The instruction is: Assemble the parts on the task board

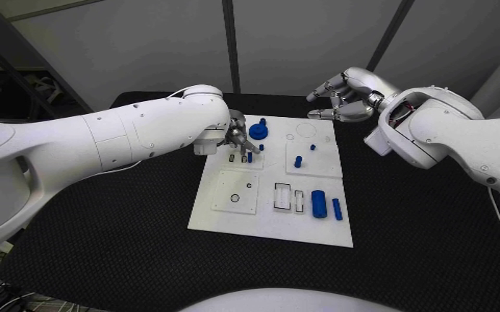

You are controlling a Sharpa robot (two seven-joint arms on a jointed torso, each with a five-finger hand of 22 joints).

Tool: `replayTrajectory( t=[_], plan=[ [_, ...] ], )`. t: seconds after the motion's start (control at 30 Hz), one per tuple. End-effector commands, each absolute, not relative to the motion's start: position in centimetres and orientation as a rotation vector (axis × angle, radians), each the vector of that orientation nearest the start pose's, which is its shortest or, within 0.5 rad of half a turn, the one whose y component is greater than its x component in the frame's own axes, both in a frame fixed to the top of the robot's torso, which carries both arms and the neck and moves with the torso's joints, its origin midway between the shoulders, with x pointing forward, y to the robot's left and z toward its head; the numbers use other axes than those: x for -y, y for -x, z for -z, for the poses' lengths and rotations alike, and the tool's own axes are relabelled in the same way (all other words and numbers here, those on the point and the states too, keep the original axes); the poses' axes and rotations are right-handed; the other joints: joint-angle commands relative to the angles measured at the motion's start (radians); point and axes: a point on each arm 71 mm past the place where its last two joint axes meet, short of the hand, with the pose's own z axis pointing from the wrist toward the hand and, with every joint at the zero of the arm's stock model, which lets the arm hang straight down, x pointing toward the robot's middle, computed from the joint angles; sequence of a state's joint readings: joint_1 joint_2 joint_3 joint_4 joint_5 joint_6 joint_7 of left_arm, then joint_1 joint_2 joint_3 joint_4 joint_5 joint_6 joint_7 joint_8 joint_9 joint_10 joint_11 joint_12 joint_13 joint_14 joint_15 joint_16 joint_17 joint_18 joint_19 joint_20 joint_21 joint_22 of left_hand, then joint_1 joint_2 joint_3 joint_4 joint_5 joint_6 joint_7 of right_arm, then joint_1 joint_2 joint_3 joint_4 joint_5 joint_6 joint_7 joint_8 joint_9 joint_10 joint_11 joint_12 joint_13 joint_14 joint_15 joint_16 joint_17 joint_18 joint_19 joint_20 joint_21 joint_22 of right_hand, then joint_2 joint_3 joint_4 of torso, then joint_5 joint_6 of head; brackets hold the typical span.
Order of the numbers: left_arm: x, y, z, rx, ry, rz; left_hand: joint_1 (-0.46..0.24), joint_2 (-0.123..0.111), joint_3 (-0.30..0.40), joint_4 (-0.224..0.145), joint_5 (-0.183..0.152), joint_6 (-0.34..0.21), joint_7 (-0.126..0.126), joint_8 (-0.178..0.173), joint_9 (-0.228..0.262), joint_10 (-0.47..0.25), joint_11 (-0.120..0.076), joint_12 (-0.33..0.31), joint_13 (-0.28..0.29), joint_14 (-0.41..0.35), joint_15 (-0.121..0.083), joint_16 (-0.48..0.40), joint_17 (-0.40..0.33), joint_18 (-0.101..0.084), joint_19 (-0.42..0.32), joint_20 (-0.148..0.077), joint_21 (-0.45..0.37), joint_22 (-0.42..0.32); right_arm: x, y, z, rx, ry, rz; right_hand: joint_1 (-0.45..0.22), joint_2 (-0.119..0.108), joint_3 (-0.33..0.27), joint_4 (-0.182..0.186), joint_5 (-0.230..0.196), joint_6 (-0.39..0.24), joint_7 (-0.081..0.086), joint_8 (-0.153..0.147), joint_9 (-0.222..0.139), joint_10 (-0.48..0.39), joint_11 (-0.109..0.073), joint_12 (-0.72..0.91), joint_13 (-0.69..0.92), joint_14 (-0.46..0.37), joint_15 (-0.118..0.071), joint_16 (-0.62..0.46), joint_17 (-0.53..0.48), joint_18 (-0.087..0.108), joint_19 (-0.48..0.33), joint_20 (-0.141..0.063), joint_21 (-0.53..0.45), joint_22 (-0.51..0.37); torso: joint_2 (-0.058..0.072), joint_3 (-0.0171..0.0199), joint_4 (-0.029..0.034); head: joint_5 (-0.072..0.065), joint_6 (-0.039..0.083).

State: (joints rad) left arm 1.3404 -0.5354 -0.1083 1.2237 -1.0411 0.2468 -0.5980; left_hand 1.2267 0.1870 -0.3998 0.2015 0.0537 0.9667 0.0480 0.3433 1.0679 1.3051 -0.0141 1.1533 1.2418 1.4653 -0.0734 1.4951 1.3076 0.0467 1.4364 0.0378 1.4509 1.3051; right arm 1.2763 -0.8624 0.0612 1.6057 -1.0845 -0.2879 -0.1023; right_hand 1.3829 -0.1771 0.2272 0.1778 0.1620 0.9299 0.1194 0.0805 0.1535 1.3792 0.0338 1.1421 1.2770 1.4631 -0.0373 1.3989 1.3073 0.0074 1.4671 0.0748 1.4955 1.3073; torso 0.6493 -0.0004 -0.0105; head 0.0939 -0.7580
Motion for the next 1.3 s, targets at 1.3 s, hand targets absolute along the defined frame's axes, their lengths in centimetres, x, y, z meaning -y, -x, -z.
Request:
replayTrajectory(
  t=[1.3],
  plan=[
    [-14.37, -53.63, 20.27, -2.419, 0.07, 0.31, 0.108, 0.053, 0.076, -0.046, 0.011, 0.012, 0.0, -0.032, 0.026, -0.006, -0.003, -0.011, 0.004, 0.084, -0.004, 0.008, 0.189, 0.009, -0.008, -0.001, -0.002, 0.002, 18.4, -49.4, 10.87, -1.644, -0.133, -0.915, 0.0, 0.015, 0.008, 0.001, 0.007, 0.009, 0.0, -0.003, -0.001, 0.006, -0.001, -0.002, 0.0, 0.048, -0.004, -0.003, 0.005, 0.018, 0.042, -0.004, -0.005, 0.169, 0.001, 0.0003, 0.0002, 0.003, -0.009]
  ],
)
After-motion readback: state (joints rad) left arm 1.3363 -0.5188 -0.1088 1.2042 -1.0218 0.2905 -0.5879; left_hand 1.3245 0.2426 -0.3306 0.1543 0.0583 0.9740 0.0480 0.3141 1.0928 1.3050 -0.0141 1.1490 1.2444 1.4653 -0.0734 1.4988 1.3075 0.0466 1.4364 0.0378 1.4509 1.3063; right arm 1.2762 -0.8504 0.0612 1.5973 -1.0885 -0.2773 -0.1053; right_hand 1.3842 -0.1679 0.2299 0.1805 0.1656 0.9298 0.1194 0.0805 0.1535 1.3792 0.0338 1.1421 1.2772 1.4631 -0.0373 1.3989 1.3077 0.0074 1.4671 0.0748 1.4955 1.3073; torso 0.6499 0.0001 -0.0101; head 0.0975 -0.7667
